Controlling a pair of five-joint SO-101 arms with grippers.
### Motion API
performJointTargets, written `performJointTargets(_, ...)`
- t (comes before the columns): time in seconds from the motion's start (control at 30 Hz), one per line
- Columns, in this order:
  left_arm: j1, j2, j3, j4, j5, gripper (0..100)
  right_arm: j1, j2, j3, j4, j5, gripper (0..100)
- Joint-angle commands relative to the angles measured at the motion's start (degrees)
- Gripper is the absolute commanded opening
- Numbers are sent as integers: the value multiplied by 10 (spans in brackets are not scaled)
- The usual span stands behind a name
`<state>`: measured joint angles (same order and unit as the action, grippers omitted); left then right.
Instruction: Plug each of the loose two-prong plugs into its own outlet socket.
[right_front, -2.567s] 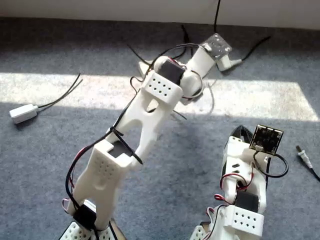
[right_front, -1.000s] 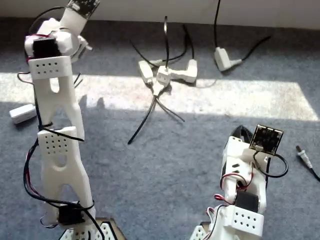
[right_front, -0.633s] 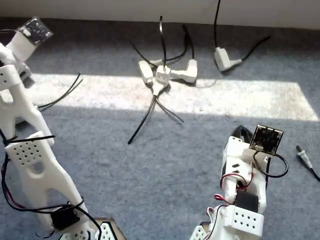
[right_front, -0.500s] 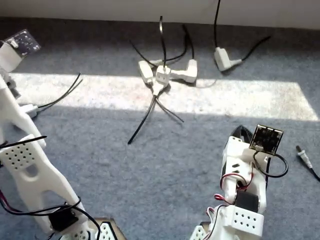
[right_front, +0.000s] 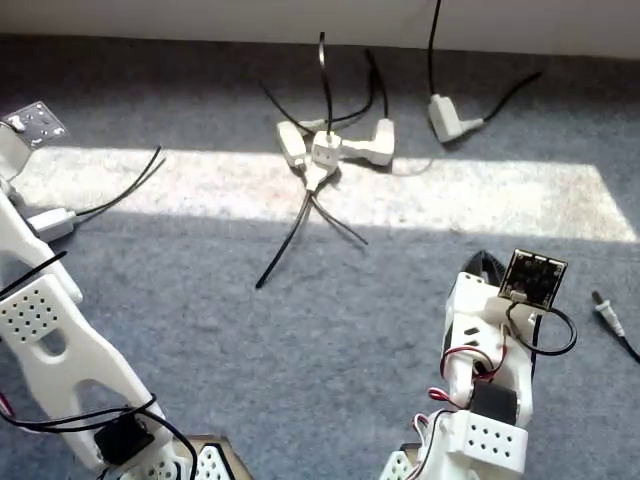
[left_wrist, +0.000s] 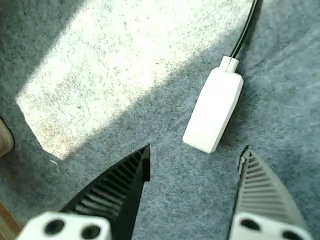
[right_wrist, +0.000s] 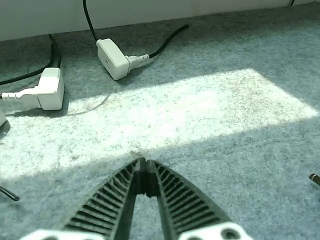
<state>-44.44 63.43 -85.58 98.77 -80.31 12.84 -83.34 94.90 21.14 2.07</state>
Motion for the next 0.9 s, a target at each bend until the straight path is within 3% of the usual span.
performJointTargets(0.0,-3,7,-3,4,-166,274,-4,-5,53,-9,4,6)
performJointTargets(0.4,13,60,-3,0,-167,264,-4,-5,53,-9,4,6)
performJointTargets(0.73,28,59,-3,2,-164,32,-3,-5,53,-9,4,6)
performJointTargets(0.87,37,59,-3,4,-163,11,-3,-5,53,-9,4,6)
